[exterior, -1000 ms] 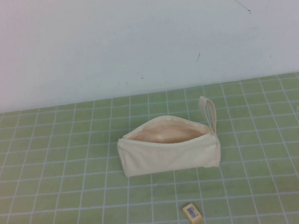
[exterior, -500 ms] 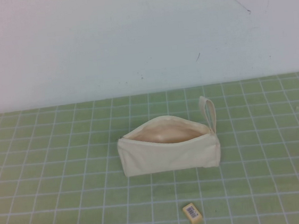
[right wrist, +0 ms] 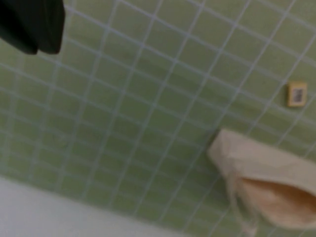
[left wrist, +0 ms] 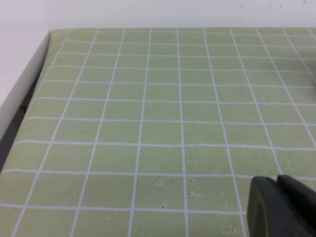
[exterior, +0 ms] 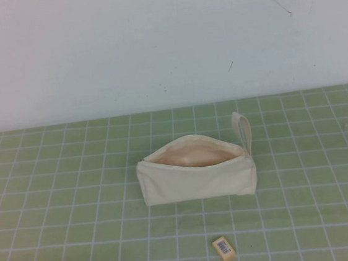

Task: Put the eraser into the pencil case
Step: Pick up the eraser from the table

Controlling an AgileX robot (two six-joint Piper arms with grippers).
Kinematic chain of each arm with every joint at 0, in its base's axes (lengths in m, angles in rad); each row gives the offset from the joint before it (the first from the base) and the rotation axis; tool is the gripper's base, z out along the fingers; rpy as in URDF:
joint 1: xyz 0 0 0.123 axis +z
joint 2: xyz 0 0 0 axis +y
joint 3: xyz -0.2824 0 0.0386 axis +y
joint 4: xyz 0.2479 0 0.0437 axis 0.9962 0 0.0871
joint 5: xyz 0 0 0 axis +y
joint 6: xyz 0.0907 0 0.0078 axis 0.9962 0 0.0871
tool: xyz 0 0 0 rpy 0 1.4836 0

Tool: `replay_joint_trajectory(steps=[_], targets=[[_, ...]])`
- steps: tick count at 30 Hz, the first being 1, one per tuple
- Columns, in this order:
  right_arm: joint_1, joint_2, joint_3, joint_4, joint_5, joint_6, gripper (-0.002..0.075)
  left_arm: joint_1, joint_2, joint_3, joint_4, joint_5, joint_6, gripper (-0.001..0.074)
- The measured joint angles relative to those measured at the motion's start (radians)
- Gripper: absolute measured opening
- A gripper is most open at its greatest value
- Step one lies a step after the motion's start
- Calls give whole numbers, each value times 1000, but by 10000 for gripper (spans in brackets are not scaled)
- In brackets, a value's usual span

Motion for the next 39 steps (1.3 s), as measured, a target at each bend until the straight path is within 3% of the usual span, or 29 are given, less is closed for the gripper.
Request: replay_joint_trajectory(steps=[3,7,17,23,29,36,39], targets=[[8,179,-2,132,31,-134,-1,0,0,0,0,0,2,-1],[87,342,-2,168,-23,-189,-1,0,0,0,0,0,4,-1],[524,635,-8,159,-234,-90,-1,0,0,0,0,0,4,-1],[729,829,-99,1,-265,60,-1,0,0,0,0,0,3,-1],[809,941,-226,-158,-213,211,1,0,0,0,0,0,3,-1],[815,1080,-332,-158,-151,229,260,0,0,0,0,0,1,-1],[815,1117,-354,-144,-149,231,324,0,0,0,0,0,1,-1]])
